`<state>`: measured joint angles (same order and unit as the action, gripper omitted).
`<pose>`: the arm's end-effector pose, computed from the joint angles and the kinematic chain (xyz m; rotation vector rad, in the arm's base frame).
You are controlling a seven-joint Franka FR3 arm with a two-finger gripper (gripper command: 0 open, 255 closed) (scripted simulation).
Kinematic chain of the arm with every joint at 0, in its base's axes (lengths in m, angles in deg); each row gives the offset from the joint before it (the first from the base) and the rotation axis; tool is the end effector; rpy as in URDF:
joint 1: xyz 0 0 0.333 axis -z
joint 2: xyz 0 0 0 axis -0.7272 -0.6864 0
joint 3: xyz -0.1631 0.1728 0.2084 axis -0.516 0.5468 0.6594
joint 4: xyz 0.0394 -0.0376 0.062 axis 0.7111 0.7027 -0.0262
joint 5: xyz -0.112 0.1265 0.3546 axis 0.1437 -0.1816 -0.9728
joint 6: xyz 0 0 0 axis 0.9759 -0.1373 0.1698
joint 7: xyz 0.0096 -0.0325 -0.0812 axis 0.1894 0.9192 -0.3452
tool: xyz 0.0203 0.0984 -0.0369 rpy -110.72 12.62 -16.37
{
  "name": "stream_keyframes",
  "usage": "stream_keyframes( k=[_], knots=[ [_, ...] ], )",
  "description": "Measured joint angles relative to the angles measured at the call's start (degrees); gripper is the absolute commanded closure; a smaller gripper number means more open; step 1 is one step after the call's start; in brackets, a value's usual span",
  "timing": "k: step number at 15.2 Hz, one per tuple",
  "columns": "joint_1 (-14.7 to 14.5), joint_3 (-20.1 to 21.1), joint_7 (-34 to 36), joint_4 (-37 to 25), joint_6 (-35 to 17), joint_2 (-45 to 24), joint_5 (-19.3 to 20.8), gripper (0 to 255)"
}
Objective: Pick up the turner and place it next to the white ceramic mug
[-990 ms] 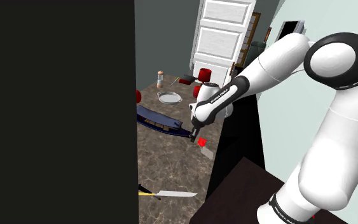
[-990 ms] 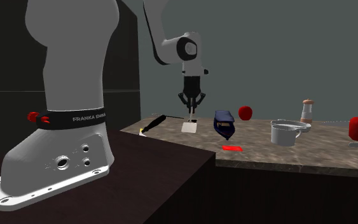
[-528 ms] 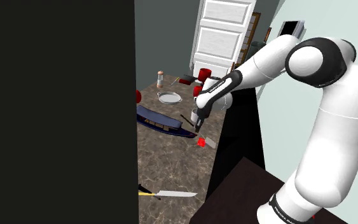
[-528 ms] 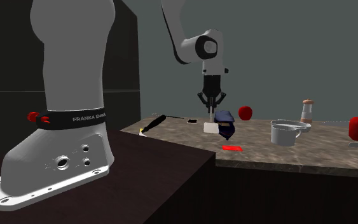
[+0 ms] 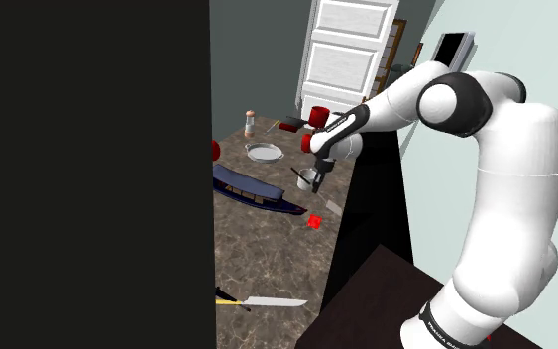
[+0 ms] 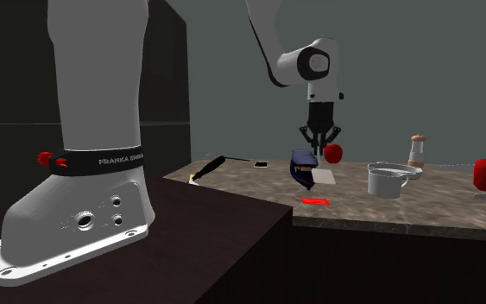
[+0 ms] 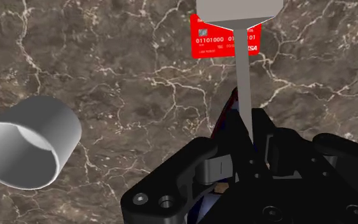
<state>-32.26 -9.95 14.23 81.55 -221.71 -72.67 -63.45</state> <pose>0.5572 -0.2281 0.2411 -3.0663 -0.6115 -0.1021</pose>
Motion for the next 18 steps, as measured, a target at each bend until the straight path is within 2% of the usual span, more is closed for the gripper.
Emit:
stream_keyframes(
  k=[8, 10, 18],
  knots=[
    [6.85, -0.59, -6.61, -18.23, 7.99, -10.78, -1.30, 255],
    [8.46, -0.63, -7.61, -24.55, 10.77, -14.41, -1.47, 255],
    [9.36, -0.04, -8.71, -26.01, 7.69, -19.06, -2.25, 255]
  ],
)
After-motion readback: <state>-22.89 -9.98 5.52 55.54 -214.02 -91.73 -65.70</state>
